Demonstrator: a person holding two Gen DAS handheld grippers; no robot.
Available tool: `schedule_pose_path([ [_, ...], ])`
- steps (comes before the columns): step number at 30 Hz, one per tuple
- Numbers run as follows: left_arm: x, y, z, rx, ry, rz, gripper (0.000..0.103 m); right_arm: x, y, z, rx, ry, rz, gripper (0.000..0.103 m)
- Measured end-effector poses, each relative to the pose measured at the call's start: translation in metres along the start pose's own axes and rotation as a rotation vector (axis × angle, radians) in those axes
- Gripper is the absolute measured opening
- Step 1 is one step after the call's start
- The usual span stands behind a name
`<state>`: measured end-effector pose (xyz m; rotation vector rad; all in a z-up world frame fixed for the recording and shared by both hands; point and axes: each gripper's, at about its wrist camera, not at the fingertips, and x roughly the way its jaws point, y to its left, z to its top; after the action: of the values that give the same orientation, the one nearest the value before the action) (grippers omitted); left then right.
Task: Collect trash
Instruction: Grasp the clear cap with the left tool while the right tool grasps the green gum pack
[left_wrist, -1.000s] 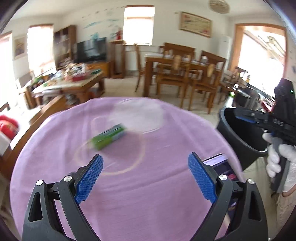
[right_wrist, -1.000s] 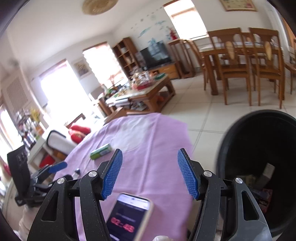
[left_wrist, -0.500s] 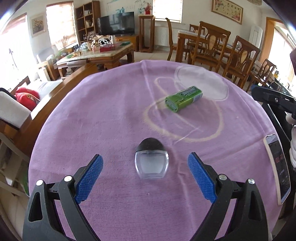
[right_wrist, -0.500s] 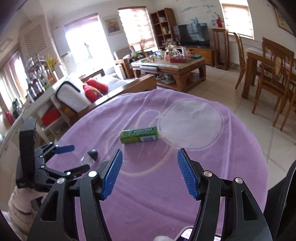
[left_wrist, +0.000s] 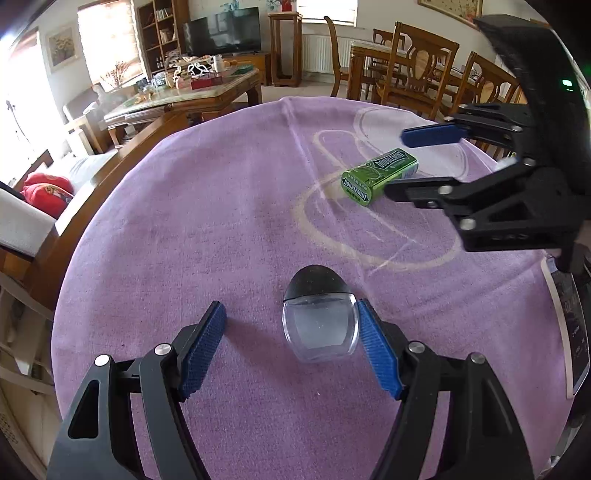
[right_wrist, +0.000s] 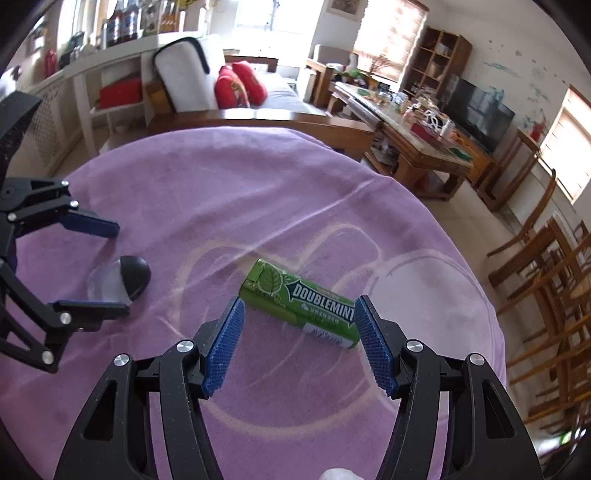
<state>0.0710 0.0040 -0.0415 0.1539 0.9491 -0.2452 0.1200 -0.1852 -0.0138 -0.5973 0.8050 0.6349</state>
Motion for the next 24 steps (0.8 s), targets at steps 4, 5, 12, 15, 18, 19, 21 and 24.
schedule_pose_path([
  [4,-0.002,0.002,-0.002,-0.005,-0.014,0.007,0.058,0.015,0.005,0.01,-0.075,0.011,0.038,0.062],
  [5,-0.003,0.003,-0.002,-0.007,-0.017,0.007,0.055,0.019,0.007,0.011,-0.087,0.016,0.047,0.062],
  [12,-0.004,0.005,0.001,-0.01,-0.028,-0.001,0.041,0.031,0.004,0.021,-0.042,0.028,0.077,0.053],
  [15,-0.004,0.007,0.001,-0.017,-0.03,-0.012,0.041,0.027,0.006,0.021,-0.019,0.028,0.103,0.045],
  [18,-0.004,0.008,0.002,-0.027,-0.033,-0.025,0.041,0.025,0.007,0.026,0.025,0.031,0.095,0.039],
  [19,-0.004,0.008,0.002,-0.031,-0.034,-0.027,0.041,0.024,0.006,0.027,0.047,0.034,0.094,0.038],
  [21,-0.005,0.009,0.002,-0.041,-0.04,-0.033,0.041,0.023,-0.002,0.028,0.124,0.04,0.104,0.035],
  [24,-0.008,0.013,0.002,-0.059,-0.057,-0.042,0.041,0.015,-0.012,0.024,0.219,0.016,0.127,0.026],
])
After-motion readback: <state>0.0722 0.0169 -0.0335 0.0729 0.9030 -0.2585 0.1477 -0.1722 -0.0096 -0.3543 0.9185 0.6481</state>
